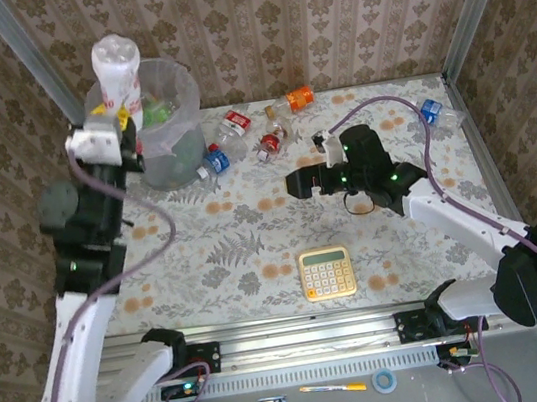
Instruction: Throw the plastic bottles in the bin
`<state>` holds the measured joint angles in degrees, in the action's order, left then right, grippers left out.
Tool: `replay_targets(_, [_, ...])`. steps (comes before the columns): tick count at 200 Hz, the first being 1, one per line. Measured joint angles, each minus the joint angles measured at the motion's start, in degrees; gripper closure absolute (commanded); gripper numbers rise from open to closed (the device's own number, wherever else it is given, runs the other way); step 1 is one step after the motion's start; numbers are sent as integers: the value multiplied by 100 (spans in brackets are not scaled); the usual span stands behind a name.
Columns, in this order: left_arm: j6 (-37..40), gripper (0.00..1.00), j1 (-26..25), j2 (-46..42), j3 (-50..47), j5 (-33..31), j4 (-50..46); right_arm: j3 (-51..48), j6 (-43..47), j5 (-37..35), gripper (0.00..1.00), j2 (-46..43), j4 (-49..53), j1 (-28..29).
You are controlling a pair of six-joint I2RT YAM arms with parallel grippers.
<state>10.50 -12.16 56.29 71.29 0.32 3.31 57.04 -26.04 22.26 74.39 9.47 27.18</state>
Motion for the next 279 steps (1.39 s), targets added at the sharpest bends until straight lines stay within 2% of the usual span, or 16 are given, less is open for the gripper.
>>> replay_targets(17, [-603,70,789,981,485,551,-142,-72,-2,4,3,0,-9,2])
replay_targets(21, [-717,61,909,1176,592,658,-168,-101,-2,7,3,0,-15,2])
replay_targets(30, [-960,25,1172,1746,901,905,-302,-192,-7,22,3,0,-20,2])
replay_targets(32, [-1040,21,1224,1860,975,960,-326,-210,-4,22,2,0,-22,2])
replay_targets(50, [-1384,13,1488,2721,1434,1285,-592,-409,-35,37,2,-11,-26,2])
replay_targets(60, [-1545,1,1541,3014,1637,1403,-837,-533,-87,50,3,-20,-28,2])
replay_targets(94, [-1792,0,1563,3032,2105,1672,-1449,-767,-168,85,3,-52,-26,0])
replay_targets(155, [-1812,0,1563,1073,2391,1823,-1840,-793,-289,-20,2,-107,70,-109])
replay_targets(209, [-1875,0,1460,-44,1714,2334,-2131,-691,-590,-297,2,-24,507,-706])
replay_targets(235, [-1893,0,1410,-363,1368,2518,-2398,-468,-638,-367,2,356,647,-909])
replay_targets(279, [-1888,0,1329,-1082,846,2734,-2778,358,-750,-428,2,1526,750,-1012])
